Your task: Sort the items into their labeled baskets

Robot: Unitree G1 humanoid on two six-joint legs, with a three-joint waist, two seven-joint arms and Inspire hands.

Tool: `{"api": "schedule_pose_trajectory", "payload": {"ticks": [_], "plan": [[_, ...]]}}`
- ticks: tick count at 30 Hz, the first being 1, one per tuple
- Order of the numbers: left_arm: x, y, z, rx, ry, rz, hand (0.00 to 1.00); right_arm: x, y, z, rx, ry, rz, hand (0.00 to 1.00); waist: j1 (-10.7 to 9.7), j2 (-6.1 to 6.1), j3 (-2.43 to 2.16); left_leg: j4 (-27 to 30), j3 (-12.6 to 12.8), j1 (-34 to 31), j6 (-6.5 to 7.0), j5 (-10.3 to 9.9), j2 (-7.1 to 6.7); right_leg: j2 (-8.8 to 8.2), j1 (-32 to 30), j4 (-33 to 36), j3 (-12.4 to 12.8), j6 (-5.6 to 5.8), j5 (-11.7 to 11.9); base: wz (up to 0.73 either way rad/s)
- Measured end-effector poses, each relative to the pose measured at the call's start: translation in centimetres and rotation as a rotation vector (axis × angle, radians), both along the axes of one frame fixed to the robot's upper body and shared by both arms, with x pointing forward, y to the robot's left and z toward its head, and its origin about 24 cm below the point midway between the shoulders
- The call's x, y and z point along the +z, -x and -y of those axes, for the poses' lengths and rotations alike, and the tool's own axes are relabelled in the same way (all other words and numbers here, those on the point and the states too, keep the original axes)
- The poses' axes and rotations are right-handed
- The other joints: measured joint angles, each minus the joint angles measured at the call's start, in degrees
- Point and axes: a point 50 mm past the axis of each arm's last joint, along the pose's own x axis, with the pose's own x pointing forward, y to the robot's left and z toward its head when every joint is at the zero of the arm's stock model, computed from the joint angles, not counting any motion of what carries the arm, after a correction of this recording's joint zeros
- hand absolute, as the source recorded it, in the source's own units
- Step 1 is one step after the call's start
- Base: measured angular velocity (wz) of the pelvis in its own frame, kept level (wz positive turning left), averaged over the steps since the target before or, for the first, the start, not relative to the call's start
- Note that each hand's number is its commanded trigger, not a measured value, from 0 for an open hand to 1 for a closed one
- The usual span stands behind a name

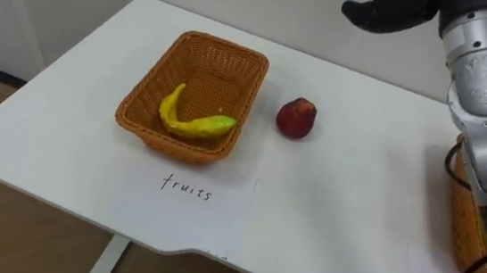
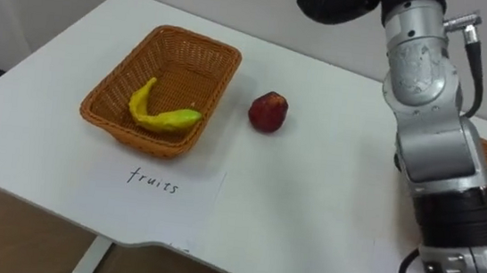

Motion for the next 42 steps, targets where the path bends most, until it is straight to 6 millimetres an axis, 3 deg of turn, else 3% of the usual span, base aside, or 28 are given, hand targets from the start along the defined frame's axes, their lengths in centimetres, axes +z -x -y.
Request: {"api": "schedule_pose_trajectory", "payload": {"ticks": [7, 15, 18, 20, 25, 37, 42], "plan": [[0.0, 0.1, 0.0, 0.006, -0.003, -0.003, 0.0, -1.2, -0.2, 0.4, 0.017, -0.159, -0.062, 0.0, 0.29, 0.13, 0.21, 0.05, 0.06, 0.74, 0.08, -0.08, -0.01, 0.0, 0.62, 0.02, 0.12, 0.06, -0.03, 0.0], [-0.2, 0.7, 0.4, 0.007, -0.005, -0.015, 0.0, -5.2, 0.5, 0.1, 0.028, -0.321, -0.182, 0.0, 0.73, 0.37, 0.21, 0.33, 0.17, 0.51, 0.12, -0.13, -0.03, 0.01, 0.57, 0.02, 0.28, 0.05, -0.02, 0.0], [-0.3, 1.2, 0.8, 0.012, 0.008, -0.027, 0.0, -6.8, 0.9, -0.3, 0.047, -0.34, -0.236, 0.0, 0.83, 1.19, 0.28, 0.63, -0.22, 0.14, 0.14, -0.18, -0.12, -0.04, 0.57, 0.0, -0.12, 0.07, 0.0, 0.06], [-0.4, 1.7, 1.1, 0.017, 0.021, -0.034, 0.0, -7.6, 1.3, -0.3, 0.047, -0.352, -0.264, 0.0, 0.85, 2.1, -0.02, 0.57, -0.35, 0.16, 0.17, -0.2, -0.16, -0.07, 0.59, 0.0, -0.16, 0.14, 0.04, 0.03], [-0.5, 2.5, 1.2, 0.019, 0.02, -0.052, 0.0, -8.2, 1.5, -0.2, 0.049, -0.384, -0.286, 0.0, 0.56, 3.11, -0.16, 0.55, -1.27, -0.11, 0.05, -0.09, -0.19, -0.16, 0.63, 0.02, -1.37, 0.15, 0.02, 0.08], [-0.5, 3.5, 1.4, 0.027, 0.027, -0.075, 0.0, -11.4, 1.5, 1.1, -0.007, -0.383, -0.417, 0.0, 0.47, 1.63, 0.05, 0.99, -2.91, -0.79, -0.05, -0.03, -0.45, -0.3, 0.98, -0.19, -3.44, 0.22, -0.03, 0.08], [-0.6, 3.2, 1.8, 0.01, 0.037, -0.08, 0.0, -12.6, 1.9, 1.5, -0.036, -0.392, -0.453, 0.0, 0.53, 1.93, 0.08, 1.84, -2.98, -1.8, 0.04, -0.17, -0.55, -0.36, 0.41, -0.21, -3.39, 0.22, -0.03, 0.03]]}}
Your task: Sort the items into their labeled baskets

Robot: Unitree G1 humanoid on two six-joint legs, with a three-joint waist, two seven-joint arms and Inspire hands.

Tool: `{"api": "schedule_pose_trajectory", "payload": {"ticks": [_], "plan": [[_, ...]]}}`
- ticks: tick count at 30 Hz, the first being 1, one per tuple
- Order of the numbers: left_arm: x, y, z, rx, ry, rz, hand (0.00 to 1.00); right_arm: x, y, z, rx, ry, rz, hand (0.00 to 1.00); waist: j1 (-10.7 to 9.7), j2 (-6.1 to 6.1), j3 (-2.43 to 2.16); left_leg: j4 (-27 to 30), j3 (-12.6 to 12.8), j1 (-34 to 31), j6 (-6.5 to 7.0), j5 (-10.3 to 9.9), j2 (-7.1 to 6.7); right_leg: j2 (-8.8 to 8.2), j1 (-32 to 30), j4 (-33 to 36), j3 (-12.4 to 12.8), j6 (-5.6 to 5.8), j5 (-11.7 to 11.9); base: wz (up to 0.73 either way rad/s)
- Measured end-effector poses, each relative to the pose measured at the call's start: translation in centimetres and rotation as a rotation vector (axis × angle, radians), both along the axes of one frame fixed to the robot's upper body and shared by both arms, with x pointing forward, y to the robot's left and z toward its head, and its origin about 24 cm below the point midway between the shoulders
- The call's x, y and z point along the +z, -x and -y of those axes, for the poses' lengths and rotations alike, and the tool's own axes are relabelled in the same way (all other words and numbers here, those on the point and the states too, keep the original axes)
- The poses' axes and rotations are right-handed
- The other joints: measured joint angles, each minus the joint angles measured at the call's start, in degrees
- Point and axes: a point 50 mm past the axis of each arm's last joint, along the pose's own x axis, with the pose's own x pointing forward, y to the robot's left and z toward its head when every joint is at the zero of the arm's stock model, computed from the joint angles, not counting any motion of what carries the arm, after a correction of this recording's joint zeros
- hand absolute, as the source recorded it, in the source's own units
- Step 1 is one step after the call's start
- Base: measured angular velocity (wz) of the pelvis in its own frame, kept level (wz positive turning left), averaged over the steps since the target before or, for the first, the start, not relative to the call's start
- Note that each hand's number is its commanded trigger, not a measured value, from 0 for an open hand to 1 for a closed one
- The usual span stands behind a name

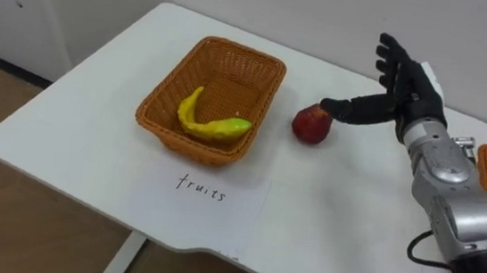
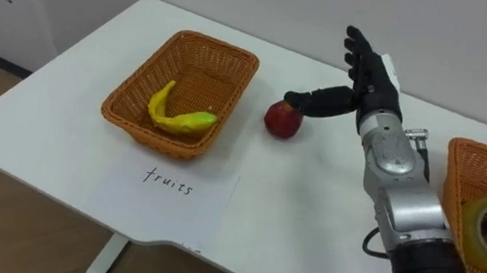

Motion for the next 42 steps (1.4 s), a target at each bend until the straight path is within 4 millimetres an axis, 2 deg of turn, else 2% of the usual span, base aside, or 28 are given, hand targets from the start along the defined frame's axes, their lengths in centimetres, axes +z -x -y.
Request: {"api": "schedule_pose_trajectory", "payload": {"ticks": [5, 13, 16, 18, 22, 26, 33, 37, 42], "plan": [[0.0, 0.1, 0.0, -0.015, -0.015, -0.014, 0.0, -1.1, 0.2, 0.5, -0.047, 0.008, -0.039, 0.0, 0.02, 0.93, -0.03, 0.0, 0.02, 0.0, 0.02, 0.03, -0.09, -0.1, -0.03, 0.06, 0.0, 0.0, 0.0, 0.0], [0.0, 0.2, 0.0, -0.011, -0.03, -0.021, 0.0, -1.1, 0.3, 0.7, -0.082, -0.015, -0.034, 0.0, 0.06, 0.99, -0.18, -0.03, 0.03, 0.03, 0.05, 0.07, -0.11, -0.11, -0.06, 0.07, -0.07, 0.0, 0.0, 0.0], [0.0, 0.2, 0.0, -0.012, -0.03, -0.02, 0.0, -1.1, 0.3, 0.7, -0.09, -0.024, -0.034, 0.0, 0.1, 1.07, -0.15, 0.0, 0.03, 0.03, 0.07, 0.08, -0.15, -0.15, -0.06, 0.08, -0.09, 0.0, 0.0, 0.0], [0.0, 0.2, 0.0, -0.019, -0.028, -0.023, 0.0, -1.1, 0.3, 0.7, -0.093, -0.023, -0.035, 0.0, 0.12, 1.41, 0.02, 0.07, 0.03, -0.11, 0.08, 0.07, -0.16, -0.16, -0.22, 0.14, -0.05, 0.0, 0.0, 0.0], [-0.1, 0.3, 0.4, -0.036, -0.016, -0.036, 0.0, -1.3, 0.3, 0.6, -0.091, -0.018, -0.04, 0.0, 0.0, 1.58, -0.41, 0.47, 0.02, -1.08, 0.08, 0.08, -0.2, -0.19, -1.02, 0.25, 0.01, -0.02, 0.01, 0.0], [-0.1, 0.6, 0.5, -0.041, -0.011, -0.049, 0.0, -2.2, 0.5, 1.0, -0.106, -0.009, -0.08, 0.0, -0.07, 2.16, -0.34, 0.52, 0.01, -1.12, 0.09, 0.09, -0.23, -0.24, -1.05, 0.32, -0.04, -0.01, 0.01, 0.0], [-0.3, 1.3, 0.6, -0.044, 0.001, -0.083, 0.0, -3.6, 0.8, 1.7, -0.122, -0.003, -0.142, 0.0, -0.02, 1.91, -0.35, 0.57, -0.09, -1.55, 0.14, 0.12, -0.27, -0.38, -1.33, 0.32, -0.62, -0.01, 0.0, 0.01], [-0.4, 0.9, 0.8, -0.059, 0.006, -0.077, 0.0, -4.5, 1.0, 1.7, -0.104, 0.016, -0.185, 0.0, 0.03, 1.75, -0.3, 0.61, -0.08, -2.3, 0.22, 0.28, -0.36, -0.47, -2.06, 0.36, -0.61, -0.01, 0.01, 0.0], [-0.4, -0.1, 0.9, -0.072, 0.006, -0.053, 0.0, -4.5, 0.9, 1.5, -0.083, 0.017, -0.185, 0.0, 0.11, 1.65, -0.04, 0.64, -0.11, -3.35, 0.24, 0.37, -0.42, -0.56, -3.06, 0.46, -0.72, -0.01, 0.01, 0.0]]}}
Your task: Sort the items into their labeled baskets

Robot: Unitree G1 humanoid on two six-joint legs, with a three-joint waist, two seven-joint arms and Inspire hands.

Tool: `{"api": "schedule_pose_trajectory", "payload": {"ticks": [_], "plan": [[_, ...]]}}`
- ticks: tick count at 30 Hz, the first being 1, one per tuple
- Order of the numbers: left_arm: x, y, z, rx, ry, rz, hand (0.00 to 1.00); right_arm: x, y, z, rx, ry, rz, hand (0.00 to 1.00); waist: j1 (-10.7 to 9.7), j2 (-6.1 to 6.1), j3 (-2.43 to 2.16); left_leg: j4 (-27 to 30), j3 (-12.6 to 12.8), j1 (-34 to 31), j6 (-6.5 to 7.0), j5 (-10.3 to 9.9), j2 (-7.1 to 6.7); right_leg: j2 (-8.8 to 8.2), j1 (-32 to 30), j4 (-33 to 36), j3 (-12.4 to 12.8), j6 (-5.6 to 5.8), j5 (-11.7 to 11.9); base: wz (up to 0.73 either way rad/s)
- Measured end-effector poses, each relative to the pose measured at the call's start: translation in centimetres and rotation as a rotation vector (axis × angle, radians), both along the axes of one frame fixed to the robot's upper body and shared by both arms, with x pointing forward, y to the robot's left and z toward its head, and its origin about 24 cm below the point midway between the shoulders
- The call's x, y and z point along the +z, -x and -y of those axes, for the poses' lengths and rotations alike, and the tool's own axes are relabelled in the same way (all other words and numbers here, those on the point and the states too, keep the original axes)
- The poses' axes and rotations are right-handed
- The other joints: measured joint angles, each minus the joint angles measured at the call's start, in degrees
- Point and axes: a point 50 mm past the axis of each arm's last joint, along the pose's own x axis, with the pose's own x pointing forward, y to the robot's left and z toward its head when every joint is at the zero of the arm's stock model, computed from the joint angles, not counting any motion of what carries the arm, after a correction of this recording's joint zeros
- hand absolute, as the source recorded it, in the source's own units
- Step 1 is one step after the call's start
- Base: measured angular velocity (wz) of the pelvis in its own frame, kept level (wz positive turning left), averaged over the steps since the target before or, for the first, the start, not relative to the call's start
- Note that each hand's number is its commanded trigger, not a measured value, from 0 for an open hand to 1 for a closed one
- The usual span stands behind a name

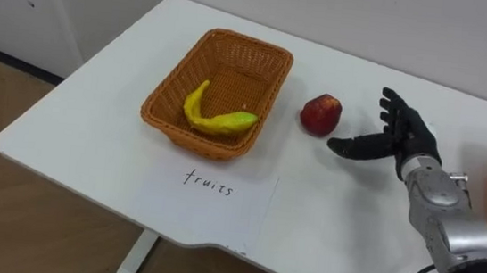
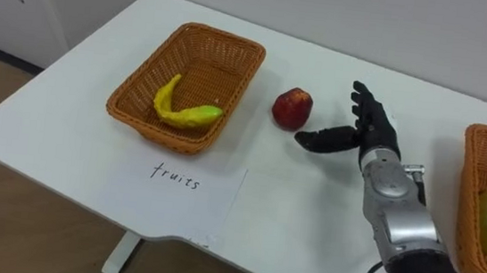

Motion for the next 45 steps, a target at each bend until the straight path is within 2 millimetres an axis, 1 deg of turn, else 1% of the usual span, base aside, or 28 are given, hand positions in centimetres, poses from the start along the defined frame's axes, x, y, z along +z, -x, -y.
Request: {"api": "schedule_pose_trajectory", "payload": {"ticks": [1, 2, 4, 5, 10, 16, 22, 28, 31, 38, 41, 45], "plan": [[0.0, -0.2, 0.0, 0.001, 0.0, 0.008, 0.0, 0.0, 0.0, 0.0, 0.001, 0.0, 0.004, 0.0, 0.0, -0.02, 0.22, 0.0, 0.0, -0.07, 0.0, 0.02, -0.01, -0.01, -0.07, -0.01, -0.03, 0.0, 0.0, 0.0], [0.0, -0.3, 0.0, 0.01, 0.003, 0.015, 0.0, 0.1, 0.0, 0.0, 0.001, 0.0, 0.007, 0.0, -0.01, -0.03, 0.3, -0.01, -0.01, -0.21, 0.01, 0.02, -0.01, -0.02, -0.24, -0.01, -0.03, 0.0, 0.0, 0.0], [0.0, -0.5, 0.0, 0.013, 0.003, 0.027, 0.0, 0.2, -0.1, 0.0, 0.004, 0.006, 0.017, 0.0, 0.05, -0.12, 0.34, -0.01, 0.04, -0.74, 0.01, 0.05, -0.01, -0.02, -0.8, 0.02, 0.0, -0.01, 0.01, 0.0], [0.0, -0.6, 0.0, 0.012, 0.001, 0.034, 0.0, 0.2, -0.1, 0.0, 0.007, 0.02, 0.021, 0.0, 0.05, -0.15, 0.46, -0.02, 0.03, -0.87, 0.01, 0.08, 0.0, -0.01, -0.93, 0.01, -0.03, -0.01, 0.01, 0.0], [0.0, -0.8, 0.0, 0.013, 0.001, 0.039, 0.0, 0.5, -0.7, 0.3, 0.0, 0.046, 0.023, 0.0, 0.14, -0.11, 0.57, -0.11, 0.16, -1.94, 0.02, 0.12, 0.03, 0.01, -2.16, 0.0, 0.08, -0.02, 0.01, 0.0], [0.0, -0.9, 0.0, 0.017, 0.006, 0.052, 0.0, 1.1, -1.3, 0.1, 0.004, 0.046, 0.047, 0.0, 0.17, -0.08, 0.59, -0.49, 0.14, -2.16, 0.02, 0.12, 0.06, 0.04, -2.55, -0.11, -0.02, -0.02, 0.01, 0.0], [-0.1, -0.8, 0.2, 0.008, 0.013, 0.046, 0.0, 1.1, -1.3, 0.1, 0.005, 0.046, 0.049, 0.0, 0.37, -0.06, 0.63, -0.96, 0.29, -1.94, 0.03, 0.13, 0.09, 0.03, -2.6, -0.12, 0.01, -0.01, 0.01, 0.0], [-0.1, -1.5, 0.2, 0.031, 0.021, 0.063, 0.0, 1.0, -1.3, 0.1, 0.008, 0.055, 0.048, 0.0, 1.08, -0.23, 0.74, -1.0, 0.39, -1.98, 0.03, 0.13, 0.1, 0.02, -2.74, -0.07, 0.22, 0.0, 0.0, -0.01], [-0.1, -1.7, 0.2, 0.032, 0.023, 0.064, 0.0, 1.0, -1.3, 0.1, 0.018, 0.087, 0.048, 0.0, 1.65, -0.4, 0.65, -0.95, 0.47, -1.99, 0.05, 0.14, 0.09, 0.0, -2.93, 0.0, 0.27, 0.0, 0.0, -0.01], [-0.2, -1.8, 0.2, 0.032, 0.033, 0.066, 0.0, 1.0, -1.3, 0.1, 0.046, 0.115, 0.042, 0.0, 2.26, -0.8, 0.44, -0.93, 0.46, -2.05, 0.08, 0.16, 0.07, -0.04, -3.04, 0.05, 0.29, 0.0, 0.0, 0.0], [-0.2, -1.9, 0.3, 0.028, 0.047, 0.069, 0.0, 1.0, -1.3, -0.1, 0.057, 0.115, 0.038, 0.0, 2.97, -0.85, 0.43, -0.92, 0.58, -1.91, 0.08, 0.16, 0.1, -0.17, -3.03, 0.22, 0.5, 0.01, 0.0, -0.02], [-0.2, -1.9, 0.4, 0.026, 0.062, 0.069, 0.0, 0.7, -1.2, -0.7, 0.093, 0.122, 0.025, 0.0, 3.22, -0.9, 0.46, -0.83, 0.53, -1.72, 0.08, 0.16, 0.1, -0.27, -3.13, 0.9, 0.59, 0.1, -0.07, 0.0]]}}
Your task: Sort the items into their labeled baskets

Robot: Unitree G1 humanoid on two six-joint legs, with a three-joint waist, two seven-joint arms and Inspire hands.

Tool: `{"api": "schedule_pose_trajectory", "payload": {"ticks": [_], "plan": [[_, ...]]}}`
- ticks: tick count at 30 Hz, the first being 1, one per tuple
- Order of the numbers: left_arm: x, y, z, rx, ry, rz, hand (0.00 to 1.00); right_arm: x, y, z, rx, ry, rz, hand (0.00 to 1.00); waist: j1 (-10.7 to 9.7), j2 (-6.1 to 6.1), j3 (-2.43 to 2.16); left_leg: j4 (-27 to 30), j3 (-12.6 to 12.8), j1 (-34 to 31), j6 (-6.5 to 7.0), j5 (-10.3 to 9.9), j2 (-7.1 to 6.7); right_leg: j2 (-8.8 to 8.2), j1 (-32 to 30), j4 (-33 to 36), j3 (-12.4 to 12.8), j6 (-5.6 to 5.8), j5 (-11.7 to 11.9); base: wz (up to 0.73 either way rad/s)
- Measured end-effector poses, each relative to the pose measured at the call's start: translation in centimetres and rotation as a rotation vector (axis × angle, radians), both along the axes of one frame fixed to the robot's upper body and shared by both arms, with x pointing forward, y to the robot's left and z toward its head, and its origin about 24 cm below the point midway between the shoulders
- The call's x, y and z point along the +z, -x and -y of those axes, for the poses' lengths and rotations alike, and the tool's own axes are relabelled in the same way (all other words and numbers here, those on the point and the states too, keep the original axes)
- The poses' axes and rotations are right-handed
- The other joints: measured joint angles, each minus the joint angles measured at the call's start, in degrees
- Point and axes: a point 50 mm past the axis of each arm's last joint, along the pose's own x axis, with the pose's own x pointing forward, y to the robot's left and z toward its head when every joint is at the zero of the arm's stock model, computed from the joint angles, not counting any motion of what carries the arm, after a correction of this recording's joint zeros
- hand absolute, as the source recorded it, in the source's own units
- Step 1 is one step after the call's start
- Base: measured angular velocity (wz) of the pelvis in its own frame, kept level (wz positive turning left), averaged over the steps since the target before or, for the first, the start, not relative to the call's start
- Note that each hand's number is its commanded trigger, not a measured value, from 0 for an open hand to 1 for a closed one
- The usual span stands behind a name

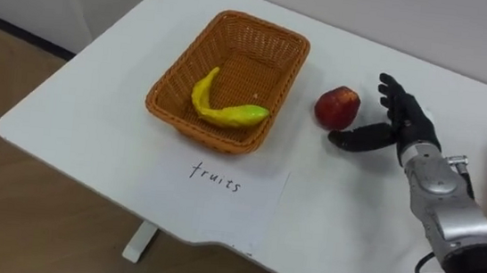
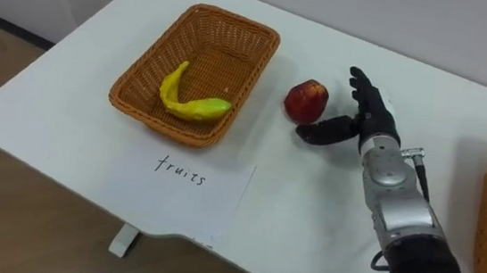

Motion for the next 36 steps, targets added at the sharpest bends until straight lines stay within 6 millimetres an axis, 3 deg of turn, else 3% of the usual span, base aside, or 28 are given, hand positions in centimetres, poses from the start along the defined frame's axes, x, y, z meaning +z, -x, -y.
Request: {"api": "schedule_pose_trajectory", "payload": {"ticks": [10, 18, 22, 36], "plan": [[0.0, 0.2, 0.0, -0.002, 0.007, -0.008, 0.0, -0.1, 0.0, -0.3, 0.026, 0.058, -0.004, 0.0, 1.7, -0.51, 0.17, 0.89, -0.36, -1.08, 0.06, 0.07, -0.2, -0.05, -0.29, 0.07, -0.7, -0.02, 0.01, 0.01], [0.0, 0.4, -0.1, 0.001, -0.01, -0.029, 0.0, -0.1, -0.4, -2.1, 0.117, 0.142, -0.014, 0.0, 1.55, -1.0, 0.2, 0.81, -0.47, -1.12, 0.04, 0.08, -0.18, -0.02, -0.34, -0.03, -0.92, -0.02, 0.01, 0.0], [0.0, 0.2, -0.2, 0.0, -0.015, -0.026, 0.0, 0.2, -0.6, -2.3, 0.127, 0.156, -0.004, 0.0, 1.56, -1.51, 0.45, 0.76, -0.49, -1.21, 0.04, 0.08, -0.18, -0.02, -0.38, -0.12, -1.08, -0.03, 0.02, 0.0], [0.0, 0.3, -0.3, 0.0, -0.022, -0.028, 0.0, 0.1, -0.6, -2.3, 0.124, 0.14, -0.008, 0.0, 1.55, -1.38, 0.53, 0.8, -0.71, -1.31, 0.04, 0.07, -0.2, -0.02, -0.33, -0.13, -1.36, -0.03, 0.02, 0.0]]}}
